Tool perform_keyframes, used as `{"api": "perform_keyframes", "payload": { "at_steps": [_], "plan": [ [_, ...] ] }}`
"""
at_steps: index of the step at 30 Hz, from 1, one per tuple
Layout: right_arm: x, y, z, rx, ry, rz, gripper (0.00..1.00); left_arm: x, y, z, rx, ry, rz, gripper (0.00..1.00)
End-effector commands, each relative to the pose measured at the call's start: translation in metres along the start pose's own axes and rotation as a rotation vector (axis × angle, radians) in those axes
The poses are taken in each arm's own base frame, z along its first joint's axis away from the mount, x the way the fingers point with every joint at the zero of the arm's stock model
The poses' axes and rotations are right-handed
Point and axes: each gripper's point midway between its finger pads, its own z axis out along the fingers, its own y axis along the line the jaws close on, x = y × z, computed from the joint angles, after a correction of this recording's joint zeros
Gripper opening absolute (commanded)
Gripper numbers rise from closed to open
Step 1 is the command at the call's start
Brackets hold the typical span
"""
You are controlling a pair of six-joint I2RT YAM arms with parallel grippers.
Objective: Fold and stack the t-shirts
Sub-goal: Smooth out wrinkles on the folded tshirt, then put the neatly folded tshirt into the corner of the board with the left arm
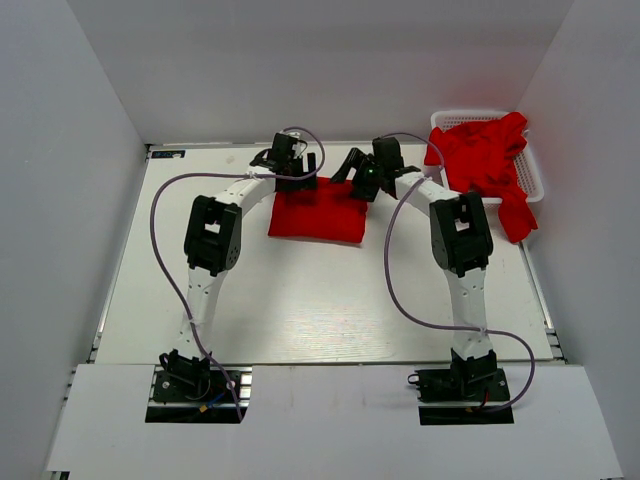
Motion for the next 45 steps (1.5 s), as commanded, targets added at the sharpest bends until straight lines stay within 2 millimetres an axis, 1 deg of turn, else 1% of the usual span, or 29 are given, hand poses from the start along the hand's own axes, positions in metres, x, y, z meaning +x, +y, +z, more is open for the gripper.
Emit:
{"api": "perform_keyframes", "payload": {
  "at_steps": [1,6,8,9,10,11,14,15,16,17,18,19,20,21,22,23,24,27,30,31,33,34,35,36,39,41,43,44,45],
  "plan": [
    [-0.036,0.009,-0.001,-0.034,-0.111,0.049,0.9,-0.026,0.007,-0.008,-0.025,-0.068,-0.024,1.0],
    [-0.048,0.002,-0.003,-0.026,-0.143,0.051,0.9,-0.036,0.011,-0.017,-0.036,-0.086,-0.031,1.0],
    [-0.048,0.002,-0.008,-0.021,-0.129,0.035,0.9,-0.051,0.006,-0.032,-0.027,-0.112,-0.04,1.0],
    [-0.054,0.011,-0.017,-0.032,-0.141,0.019,0.9,-0.052,0.007,-0.036,-0.04,-0.101,-0.041,1.0],
    [-0.055,0.011,-0.021,-0.02,-0.14,-0.009,0.9,-0.072,0.004,-0.051,-0.048,-0.145,-0.042,1.0],
    [-0.058,0.016,-0.029,-0.012,-0.147,-0.05,0.9,-0.086,0.002,-0.066,-0.053,-0.174,-0.044,1.0],
    [-0.069,0.036,-0.06,0.002,-0.18,-0.158,0.9,-0.107,0.013,-0.095,-0.115,-0.229,-0.083,1.0],
    [-0.059,0.035,-0.071,0.028,-0.153,-0.163,0.9,-0.114,0.017,-0.114,-0.145,-0.246,-0.086,1.0],
    [-0.062,0.042,-0.086,0.028,-0.17,-0.18,0.9,-0.113,0.025,-0.12,-0.172,-0.242,-0.127,1.0],
    [-0.058,0.039,-0.092,0.046,-0.166,-0.214,0.9,-0.111,0.026,-0.127,-0.176,-0.231,-0.126,1.0],
    [-0.047,0.037,-0.111,0.061,-0.16,-0.222,0.9,-0.102,0.034,-0.129,-0.194,-0.2,-0.129,1.0],
    [-0.044,0.032,-0.118,0.087,-0.171,-0.243,0.9,-0.104,0.033,-0.141,-0.193,-0.206,-0.121,1.0],
    [-0.04,0.03,-0.124,0.095,-0.173,-0.261,0.9,-0.092,0.037,-0.138,-0.203,-0.177,-0.119,1.0],
    [-0.027,0.025,-0.141,0.114,-0.165,-0.268,0.9,-0.085,0.036,-0.138,-0.189,-0.155,-0.094,1.0],
    [-0.026,0.02,-0.147,0.141,-0.179,-0.274,0.9,-0.078,0.036,-0.137,-0.182,-0.132,-0.061,1.0],
    [-0.014,0.008,-0.15,0.174,-0.156,-0.267,0.9,-0.061,0.037,-0.13,-0.17,-0.085,-0.042,1.0],
    [-0.01,0.008,-0.166,0.184,-0.167,-0.268,0.9,-0.054,0.04,-0.131,-0.178,-0.058,-0.027,1.0],
    [0.003,-0.005,-0.181,0.229,-0.161,-0.27,0.9,-0.02,0.056,-0.109,-0.24,0.062,-0.01,1.0],
    [0.013,-0.007,-0.194,0.237,-0.16,-0.275,0.9,-0.004,0.064,-0.091,-0.266,0.117,0.005,1.0],
    [0.016,-0.011,-0.2,0.25,-0.158,-0.274,0.9,-0.002,0.057,-0.085,-0.245,0.119,0.024,0.95],
    [0.02,-0.015,-0.204,0.271,-0.148,-0.282,0.9,0.007,0.061,-0.076,-0.245,0.135,0.06,0.92],
    [0.019,-0.022,-0.208,0.304,-0.152,-0.283,0.9,0.01,0.054,-0.071,-0.229,0.136,0.067,0.92],
    [0.021,-0.022,-0.21,0.311,-0.149,-0.282,0.9,0.02,0.056,-0.065,-0.223,0.164,0.077,0.91],
    [0.022,-0.025,-0.211,0.326,-0.145,-0.286,0.9,0.018,0.055,-0.064,-0.22,0.154,0.076,0.89],
    [0.023,-0.031,-0.214,0.353,-0.145,-0.287,0.9,0.036,0.053,-0.053,-0.183,0.203,0.083,0.86],
    [0.024,-0.037,-0.214,0.375,-0.144,-0.286,0.9,0.039,0.049,-0.045,-0.151,0.2,0.089,0.8],
    [0.025,-0.041,-0.213,0.388,-0.135,-0.281,0.9,0.052,0.048,-0.039,-0.131,0.226,0.086,0.76],
    [0.025,-0.043,-0.212,0.397,-0.135,-0.276,0.9,0.049,0.048,-0.038,-0.126,0.214,0.095,0.72],
    [0.024,-0.046,-0.213,0.416,-0.143,-0.276,0.9,0.06,0.049,-0.037,-0.122,0.24,0.093,0.69]
  ]
}}
